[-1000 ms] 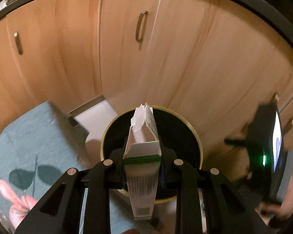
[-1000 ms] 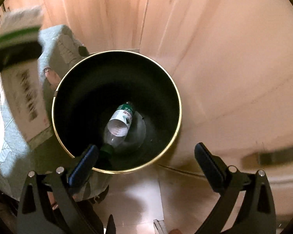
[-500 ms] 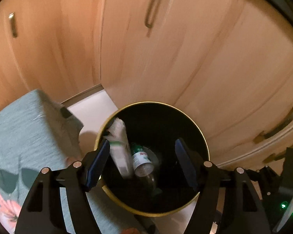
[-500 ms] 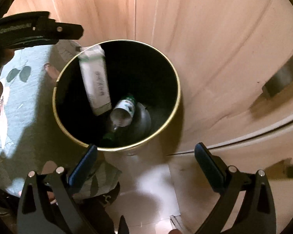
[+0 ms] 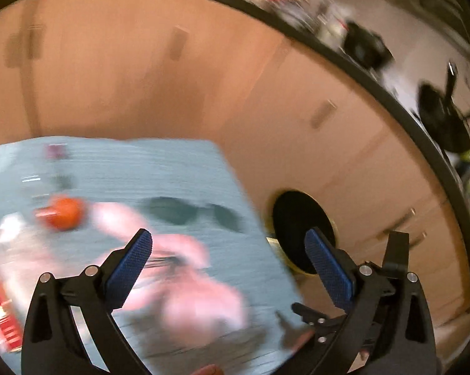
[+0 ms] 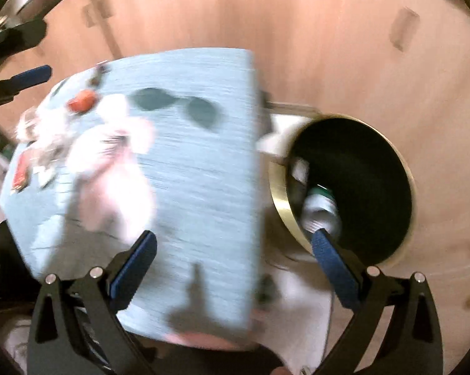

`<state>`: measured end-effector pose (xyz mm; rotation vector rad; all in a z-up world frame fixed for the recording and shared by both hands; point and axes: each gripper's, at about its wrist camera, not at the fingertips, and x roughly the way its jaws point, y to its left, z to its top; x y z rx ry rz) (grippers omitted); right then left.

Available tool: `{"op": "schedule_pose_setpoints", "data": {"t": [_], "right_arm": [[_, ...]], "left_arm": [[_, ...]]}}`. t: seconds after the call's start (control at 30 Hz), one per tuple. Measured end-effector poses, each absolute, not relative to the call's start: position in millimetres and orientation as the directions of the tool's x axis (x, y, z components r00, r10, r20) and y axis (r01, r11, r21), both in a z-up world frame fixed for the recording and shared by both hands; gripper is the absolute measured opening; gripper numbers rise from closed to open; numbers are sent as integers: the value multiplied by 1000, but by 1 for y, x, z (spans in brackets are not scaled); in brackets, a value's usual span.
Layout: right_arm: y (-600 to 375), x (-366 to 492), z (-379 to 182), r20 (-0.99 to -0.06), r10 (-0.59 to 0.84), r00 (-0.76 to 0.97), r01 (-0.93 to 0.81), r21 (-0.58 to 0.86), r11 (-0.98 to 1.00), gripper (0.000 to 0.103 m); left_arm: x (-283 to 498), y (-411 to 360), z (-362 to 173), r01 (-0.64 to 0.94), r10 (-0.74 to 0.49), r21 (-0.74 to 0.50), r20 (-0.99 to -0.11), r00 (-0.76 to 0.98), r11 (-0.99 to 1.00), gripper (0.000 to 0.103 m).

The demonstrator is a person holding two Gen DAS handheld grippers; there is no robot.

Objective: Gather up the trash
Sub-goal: 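Return both tools to the table and grasp the plastic bag with the right tool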

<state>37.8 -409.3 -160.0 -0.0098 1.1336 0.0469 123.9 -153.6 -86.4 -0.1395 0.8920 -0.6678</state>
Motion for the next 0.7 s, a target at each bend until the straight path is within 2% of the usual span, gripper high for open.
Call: {"op": "schedule_pose_setpoints", "data": {"t": [0.13,0.23,0.4,0.5,0.63,0.7], "right_arm": [[-325,65,-169,-913,83,399,-199,2,980,100],[-272,78,-178,-923,94,373,-286,-18,958,100],[-230,100,-202,-944,85,318,-327,-26,945,100],[-214,108,-207,-946,118,303,-357,2,934,100],[-188,116,-194,-913,185,363,-415,19,910,99],[-185,123,-182,-892,208,402,-426,18,904,95]], "left_arm": [[114,-51,-90,345,-463,-314,-677,572,885,94],[111,20,-106,214,-377,-314,-689,619,925,94],[99,116,-123,-3,-196,-266,-716,670,964,94],[97,155,-133,-49,-184,-286,-731,658,957,94],[97,161,-146,-61,-187,-288,-753,631,956,94],[99,161,-151,-53,-211,-308,-759,616,950,94]]}}
